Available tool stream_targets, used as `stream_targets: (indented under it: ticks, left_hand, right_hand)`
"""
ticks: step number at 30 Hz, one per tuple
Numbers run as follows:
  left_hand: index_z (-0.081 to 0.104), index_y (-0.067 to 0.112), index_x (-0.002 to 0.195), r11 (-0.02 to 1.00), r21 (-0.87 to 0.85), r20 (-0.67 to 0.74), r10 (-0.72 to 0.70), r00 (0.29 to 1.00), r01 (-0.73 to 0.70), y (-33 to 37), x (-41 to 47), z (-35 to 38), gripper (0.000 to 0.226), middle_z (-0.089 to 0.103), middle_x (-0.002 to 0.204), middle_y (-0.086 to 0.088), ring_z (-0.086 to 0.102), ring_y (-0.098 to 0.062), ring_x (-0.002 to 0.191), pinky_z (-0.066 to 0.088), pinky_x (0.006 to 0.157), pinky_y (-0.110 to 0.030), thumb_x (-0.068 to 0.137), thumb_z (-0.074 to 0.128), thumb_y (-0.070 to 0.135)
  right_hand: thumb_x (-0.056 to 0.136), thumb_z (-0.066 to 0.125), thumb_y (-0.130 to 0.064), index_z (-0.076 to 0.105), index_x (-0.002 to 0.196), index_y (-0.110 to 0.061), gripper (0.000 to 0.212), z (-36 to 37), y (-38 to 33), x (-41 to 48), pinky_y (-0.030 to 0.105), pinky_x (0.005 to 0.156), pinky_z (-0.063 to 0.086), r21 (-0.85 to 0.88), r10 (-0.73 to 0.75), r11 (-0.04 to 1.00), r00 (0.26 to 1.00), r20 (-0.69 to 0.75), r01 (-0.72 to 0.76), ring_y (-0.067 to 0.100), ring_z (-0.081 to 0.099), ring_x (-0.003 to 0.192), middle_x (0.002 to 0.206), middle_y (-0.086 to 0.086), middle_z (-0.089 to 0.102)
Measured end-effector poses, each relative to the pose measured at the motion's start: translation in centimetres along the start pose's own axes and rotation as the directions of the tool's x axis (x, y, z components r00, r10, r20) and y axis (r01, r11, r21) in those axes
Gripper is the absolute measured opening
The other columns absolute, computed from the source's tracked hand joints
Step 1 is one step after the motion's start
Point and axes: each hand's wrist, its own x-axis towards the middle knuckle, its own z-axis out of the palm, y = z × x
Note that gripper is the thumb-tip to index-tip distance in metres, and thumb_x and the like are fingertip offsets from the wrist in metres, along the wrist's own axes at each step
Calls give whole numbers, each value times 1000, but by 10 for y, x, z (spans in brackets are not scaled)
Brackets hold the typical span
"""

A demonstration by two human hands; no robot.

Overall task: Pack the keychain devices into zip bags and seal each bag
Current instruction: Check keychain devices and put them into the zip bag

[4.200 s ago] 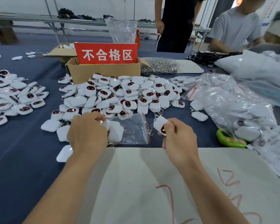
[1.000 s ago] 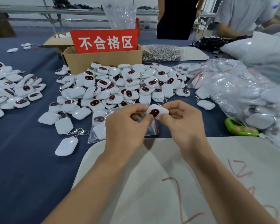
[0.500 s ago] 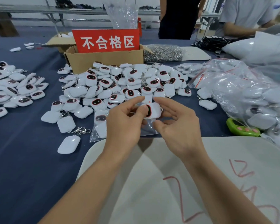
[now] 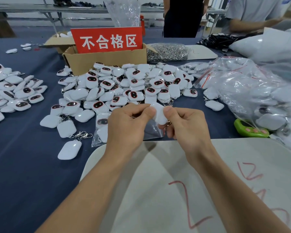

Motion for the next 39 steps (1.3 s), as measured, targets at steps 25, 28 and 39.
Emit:
stream_targets:
  ticks: [25, 28, 39]
  left_hand:
    - [75, 41, 116, 815, 554, -119, -121, 986, 167, -29, 28, -75, 56, 69, 113, 19, 59, -4, 103, 41, 86, -15, 81, 56, 2]
    - [73, 48, 114, 901, 413, -97, -101, 990, 133, -20, 26, -73, 69, 68, 114, 27, 58, 7, 107, 40, 77, -1, 75, 52, -6]
    - [77, 38, 107, 848, 520, -17, -113, 993, 105, -23, 19, -63, 58, 74, 100, 24, 63, 3, 100, 41, 70, -3, 74, 51, -2]
  right_hand:
    - [101, 61, -40, 75, 64, -21, 44, -8, 4, 6, 29, 55, 34, 18, 147, 989, 982, -120, -146, 5, 38, 42, 61, 9, 69]
    - [101, 61, -40, 74, 64, -22, 44, -8, 3, 5, 31, 57, 37, 17, 164, 986, 979, -122, -163, 8, 39, 44, 62, 6, 71]
    - [101, 61, -42, 76, 67, -25, 41, -6, 2, 6, 35, 60, 39, -6, 146, 989, 984, -100, -147, 14, 41, 51, 69, 12, 71]
